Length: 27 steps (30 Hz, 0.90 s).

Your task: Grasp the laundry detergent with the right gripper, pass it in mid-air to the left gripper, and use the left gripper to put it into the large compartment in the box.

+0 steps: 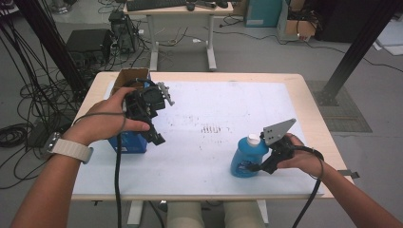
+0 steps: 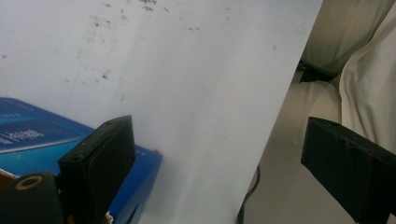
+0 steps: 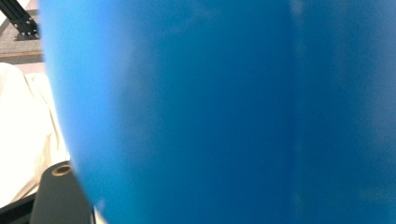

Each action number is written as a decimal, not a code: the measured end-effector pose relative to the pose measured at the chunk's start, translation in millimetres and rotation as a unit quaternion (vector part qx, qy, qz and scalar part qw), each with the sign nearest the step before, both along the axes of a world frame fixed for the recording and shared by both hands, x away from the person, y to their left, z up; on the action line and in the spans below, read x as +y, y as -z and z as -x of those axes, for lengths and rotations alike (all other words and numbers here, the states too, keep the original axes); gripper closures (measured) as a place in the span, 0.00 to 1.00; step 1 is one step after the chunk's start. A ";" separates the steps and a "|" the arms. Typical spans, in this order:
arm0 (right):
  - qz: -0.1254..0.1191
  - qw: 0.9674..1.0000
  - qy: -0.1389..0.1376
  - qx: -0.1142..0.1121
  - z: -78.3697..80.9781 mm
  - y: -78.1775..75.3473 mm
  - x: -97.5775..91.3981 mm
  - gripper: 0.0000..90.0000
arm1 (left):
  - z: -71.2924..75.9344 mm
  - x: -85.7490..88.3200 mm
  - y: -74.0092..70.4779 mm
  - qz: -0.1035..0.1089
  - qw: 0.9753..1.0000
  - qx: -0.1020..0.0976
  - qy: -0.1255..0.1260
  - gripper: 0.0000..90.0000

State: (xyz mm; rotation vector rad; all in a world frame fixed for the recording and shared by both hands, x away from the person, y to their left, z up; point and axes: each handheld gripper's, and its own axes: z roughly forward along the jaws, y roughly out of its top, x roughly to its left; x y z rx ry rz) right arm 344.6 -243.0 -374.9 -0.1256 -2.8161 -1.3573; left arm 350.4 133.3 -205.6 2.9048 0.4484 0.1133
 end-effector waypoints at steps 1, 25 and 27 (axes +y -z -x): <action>0.000 1.000 0.001 -0.001 0.0 -0.3 0.0 0.25 | 0.0 -0.1 0.0 -0.001 1.000 0.000 0.000 0.12; -0.018 1.000 -0.006 -0.003 -0.1 4.5 2.0 0.38 | -0.3 1.0 1.7 0.001 1.000 0.002 -0.001 0.12; -0.019 1.000 0.004 0.010 2.4 4.2 2.6 0.39 | -0.9 1.1 1.8 0.000 1.000 0.004 0.003 0.12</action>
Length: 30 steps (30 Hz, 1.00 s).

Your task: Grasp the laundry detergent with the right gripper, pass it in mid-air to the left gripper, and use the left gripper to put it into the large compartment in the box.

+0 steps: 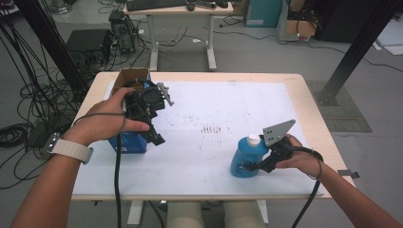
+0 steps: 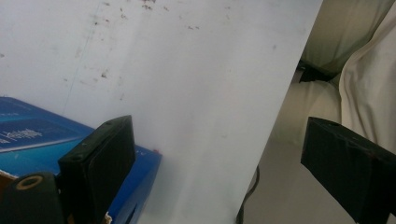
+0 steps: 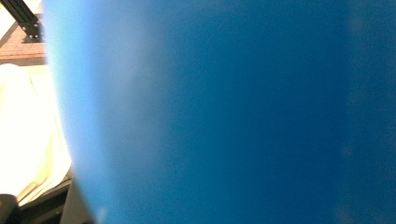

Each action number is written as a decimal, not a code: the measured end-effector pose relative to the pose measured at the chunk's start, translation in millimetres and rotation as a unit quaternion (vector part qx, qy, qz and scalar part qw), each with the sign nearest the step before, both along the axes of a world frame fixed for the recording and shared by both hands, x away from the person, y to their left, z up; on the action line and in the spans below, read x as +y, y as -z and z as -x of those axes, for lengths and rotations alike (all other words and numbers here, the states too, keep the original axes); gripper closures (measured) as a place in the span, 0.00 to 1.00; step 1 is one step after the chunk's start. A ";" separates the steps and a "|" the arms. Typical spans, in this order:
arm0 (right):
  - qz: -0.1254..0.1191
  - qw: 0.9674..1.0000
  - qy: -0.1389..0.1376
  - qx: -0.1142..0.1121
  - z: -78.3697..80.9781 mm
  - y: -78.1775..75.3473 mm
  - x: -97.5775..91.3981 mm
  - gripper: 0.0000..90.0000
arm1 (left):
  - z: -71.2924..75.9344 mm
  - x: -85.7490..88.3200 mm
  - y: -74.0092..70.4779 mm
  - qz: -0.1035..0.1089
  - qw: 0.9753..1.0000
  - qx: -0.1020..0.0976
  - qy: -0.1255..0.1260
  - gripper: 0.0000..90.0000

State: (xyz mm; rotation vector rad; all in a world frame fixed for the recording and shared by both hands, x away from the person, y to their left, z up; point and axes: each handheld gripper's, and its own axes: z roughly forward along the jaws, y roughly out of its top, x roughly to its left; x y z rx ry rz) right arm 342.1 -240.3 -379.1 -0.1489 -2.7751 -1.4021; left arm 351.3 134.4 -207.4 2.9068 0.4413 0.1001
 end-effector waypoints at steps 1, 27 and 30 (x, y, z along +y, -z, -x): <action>0.010 1.000 -0.012 -0.002 -1.6 -0.9 -0.3 0.39 | 0.5 0.0 0.1 0.000 1.000 -0.002 -0.003 0.12; -0.005 1.000 -0.013 -0.013 0.4 2.5 -1.9 0.47 | 0.1 -2.8 -0.3 0.001 1.000 0.000 0.001 0.12; -0.007 1.000 -0.012 -0.013 0.4 3.0 -2.0 0.47 | 1.3 -4.1 -1.1 0.001 1.000 -0.003 -0.004 0.12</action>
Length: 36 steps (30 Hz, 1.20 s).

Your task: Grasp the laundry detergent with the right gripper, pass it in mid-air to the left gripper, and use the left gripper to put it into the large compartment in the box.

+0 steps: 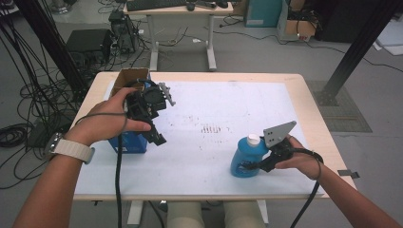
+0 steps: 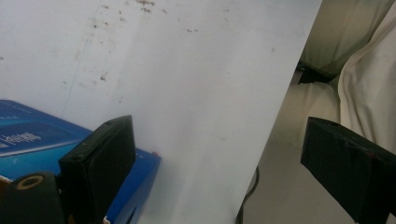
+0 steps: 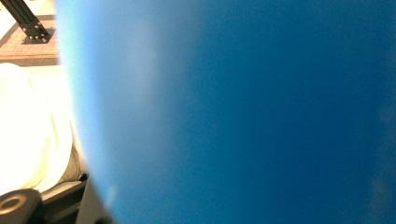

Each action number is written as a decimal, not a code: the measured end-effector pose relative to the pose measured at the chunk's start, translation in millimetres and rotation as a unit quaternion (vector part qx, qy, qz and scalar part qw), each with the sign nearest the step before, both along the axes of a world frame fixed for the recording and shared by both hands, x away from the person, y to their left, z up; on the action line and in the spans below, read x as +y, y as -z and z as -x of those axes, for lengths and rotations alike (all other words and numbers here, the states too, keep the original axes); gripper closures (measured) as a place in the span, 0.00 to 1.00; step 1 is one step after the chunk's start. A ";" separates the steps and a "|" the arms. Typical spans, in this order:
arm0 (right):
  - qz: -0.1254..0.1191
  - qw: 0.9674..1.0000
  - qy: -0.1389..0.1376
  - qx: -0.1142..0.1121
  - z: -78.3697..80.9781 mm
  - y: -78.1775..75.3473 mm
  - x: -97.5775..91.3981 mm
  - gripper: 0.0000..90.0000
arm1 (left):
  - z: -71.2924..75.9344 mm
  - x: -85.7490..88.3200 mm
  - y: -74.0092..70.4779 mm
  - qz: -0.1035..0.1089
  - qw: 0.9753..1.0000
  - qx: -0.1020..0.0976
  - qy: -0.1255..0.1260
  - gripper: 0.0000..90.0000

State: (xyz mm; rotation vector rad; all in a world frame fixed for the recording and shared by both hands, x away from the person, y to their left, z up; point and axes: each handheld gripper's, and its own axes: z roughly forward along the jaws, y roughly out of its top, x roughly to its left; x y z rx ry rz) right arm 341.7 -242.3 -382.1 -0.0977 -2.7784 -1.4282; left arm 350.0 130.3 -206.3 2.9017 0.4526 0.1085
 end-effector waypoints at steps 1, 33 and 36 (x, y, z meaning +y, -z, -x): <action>0.000 1.000 0.000 0.001 -0.3 0.1 -0.1 0.48 | -0.2 -0.2 -0.3 0.000 1.000 0.001 0.002 0.12; 0.004 1.000 0.009 0.004 2.8 -1.0 0.6 0.48 | -0.1 -8.8 -9.1 -0.001 1.000 -0.001 -0.001 0.12; 0.001 1.000 0.002 -0.005 1.3 -0.2 0.3 0.48 | -1.9 -10.7 -9.3 -0.001 1.000 0.004 0.005 0.12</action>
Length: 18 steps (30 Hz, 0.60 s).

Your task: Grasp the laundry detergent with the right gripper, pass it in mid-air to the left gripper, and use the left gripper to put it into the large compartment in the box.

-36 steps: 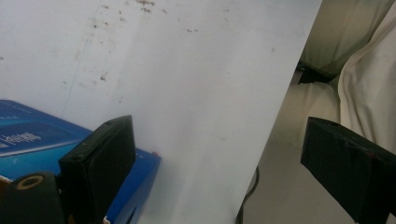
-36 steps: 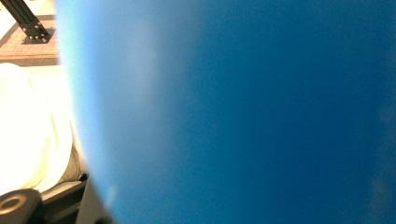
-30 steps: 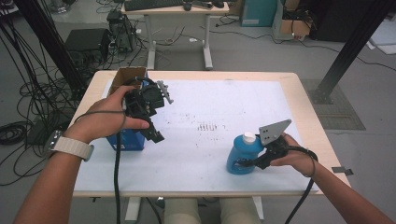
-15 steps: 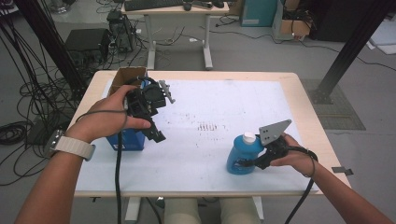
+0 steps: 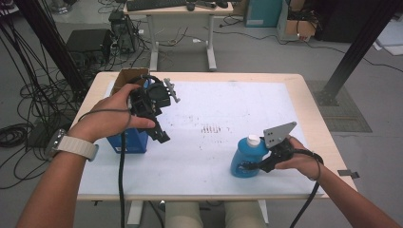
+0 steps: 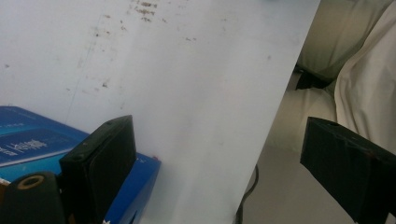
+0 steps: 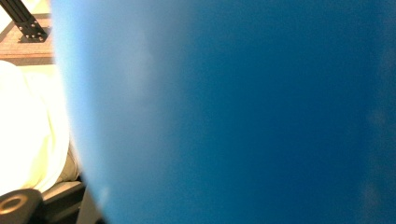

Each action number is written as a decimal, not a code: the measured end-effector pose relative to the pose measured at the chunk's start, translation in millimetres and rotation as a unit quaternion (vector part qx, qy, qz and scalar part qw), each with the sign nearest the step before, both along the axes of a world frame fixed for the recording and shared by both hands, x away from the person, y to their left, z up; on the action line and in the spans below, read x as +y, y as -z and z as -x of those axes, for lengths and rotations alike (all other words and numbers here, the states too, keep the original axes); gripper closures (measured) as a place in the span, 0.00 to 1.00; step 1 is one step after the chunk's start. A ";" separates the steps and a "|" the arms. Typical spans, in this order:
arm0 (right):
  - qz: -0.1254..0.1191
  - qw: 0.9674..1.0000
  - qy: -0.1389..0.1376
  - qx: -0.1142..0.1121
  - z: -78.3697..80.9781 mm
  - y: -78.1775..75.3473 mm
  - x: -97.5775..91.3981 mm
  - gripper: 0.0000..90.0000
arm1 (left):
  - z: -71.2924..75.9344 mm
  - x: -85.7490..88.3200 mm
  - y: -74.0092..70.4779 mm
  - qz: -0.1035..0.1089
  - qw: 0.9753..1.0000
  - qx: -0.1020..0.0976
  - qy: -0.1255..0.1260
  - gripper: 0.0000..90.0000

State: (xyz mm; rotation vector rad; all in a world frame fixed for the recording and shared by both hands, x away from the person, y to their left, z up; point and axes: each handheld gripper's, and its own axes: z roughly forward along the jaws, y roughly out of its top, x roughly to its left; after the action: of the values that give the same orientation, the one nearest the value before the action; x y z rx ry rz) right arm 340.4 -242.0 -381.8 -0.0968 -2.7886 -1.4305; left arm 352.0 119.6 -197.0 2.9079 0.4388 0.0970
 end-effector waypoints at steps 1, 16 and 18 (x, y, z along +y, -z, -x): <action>0.000 1.000 0.000 0.001 -0.1 -0.1 -0.1 0.48 | 0.7 -0.5 0.1 0.000 1.000 -0.002 -0.005 0.12; 0.004 1.000 0.005 0.007 0.7 -0.7 0.2 0.48 | -0.5 -1.9 -5.9 0.000 1.000 -0.002 0.004 0.12; 0.004 1.000 0.004 0.006 0.8 -0.8 0.2 0.48 | 1.0 -1.9 -6.8 0.001 1.000 -0.005 -0.001 0.12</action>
State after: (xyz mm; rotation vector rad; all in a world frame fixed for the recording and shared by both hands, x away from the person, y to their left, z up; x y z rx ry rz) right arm 339.6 -241.8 -381.1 -0.1177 -2.7874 -1.4162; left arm 351.0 117.7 -190.2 2.9042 0.4395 0.1119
